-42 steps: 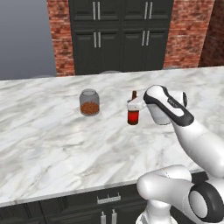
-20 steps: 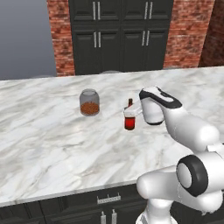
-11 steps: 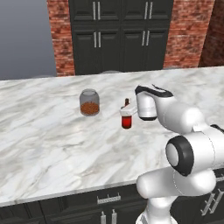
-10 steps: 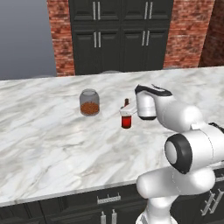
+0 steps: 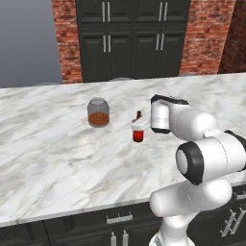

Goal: Open the cabinet directly in front. Then move the beer and the cup to the dining counter with the jar on it.

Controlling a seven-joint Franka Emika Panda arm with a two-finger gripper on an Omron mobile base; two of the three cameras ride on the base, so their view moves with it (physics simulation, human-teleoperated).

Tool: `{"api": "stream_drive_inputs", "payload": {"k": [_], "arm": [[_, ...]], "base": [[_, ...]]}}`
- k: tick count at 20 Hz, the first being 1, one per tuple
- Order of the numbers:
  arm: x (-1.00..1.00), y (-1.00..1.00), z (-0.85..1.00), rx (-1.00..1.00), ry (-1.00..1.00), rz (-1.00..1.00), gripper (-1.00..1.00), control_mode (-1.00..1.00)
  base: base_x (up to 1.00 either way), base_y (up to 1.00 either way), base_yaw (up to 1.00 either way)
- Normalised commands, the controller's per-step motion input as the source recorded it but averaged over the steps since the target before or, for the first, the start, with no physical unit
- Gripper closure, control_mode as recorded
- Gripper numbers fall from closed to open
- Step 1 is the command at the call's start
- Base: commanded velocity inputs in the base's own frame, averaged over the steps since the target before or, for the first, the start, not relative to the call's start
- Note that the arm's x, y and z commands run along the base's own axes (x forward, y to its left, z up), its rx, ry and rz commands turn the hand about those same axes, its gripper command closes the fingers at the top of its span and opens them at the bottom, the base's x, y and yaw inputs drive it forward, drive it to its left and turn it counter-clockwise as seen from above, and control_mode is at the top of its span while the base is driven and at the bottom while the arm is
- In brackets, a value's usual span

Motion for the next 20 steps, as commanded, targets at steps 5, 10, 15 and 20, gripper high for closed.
{"api": "stream_drive_inputs", "payload": {"k": [5, 10, 15, 20], "arm": [[0.23, 0.00, 0.00, 0.00, -0.01, 0.00, 1.00, -1.00], [0.14, 0.00, 0.00, 0.00, 0.00, 0.00, 1.00, -1.00], [0.00, 0.00, 0.00, 0.00, 0.00, 0.00, -1.00, -1.00], [0.00, 0.00, 0.07, 0.00, 0.00, 0.00, -1.00, -1.00]], "base": [[0.00, 0.00, 0.00], [0.00, 0.00, 0.00], [0.00, 0.00, 0.00], [0.00, 0.00, 0.00]]}}
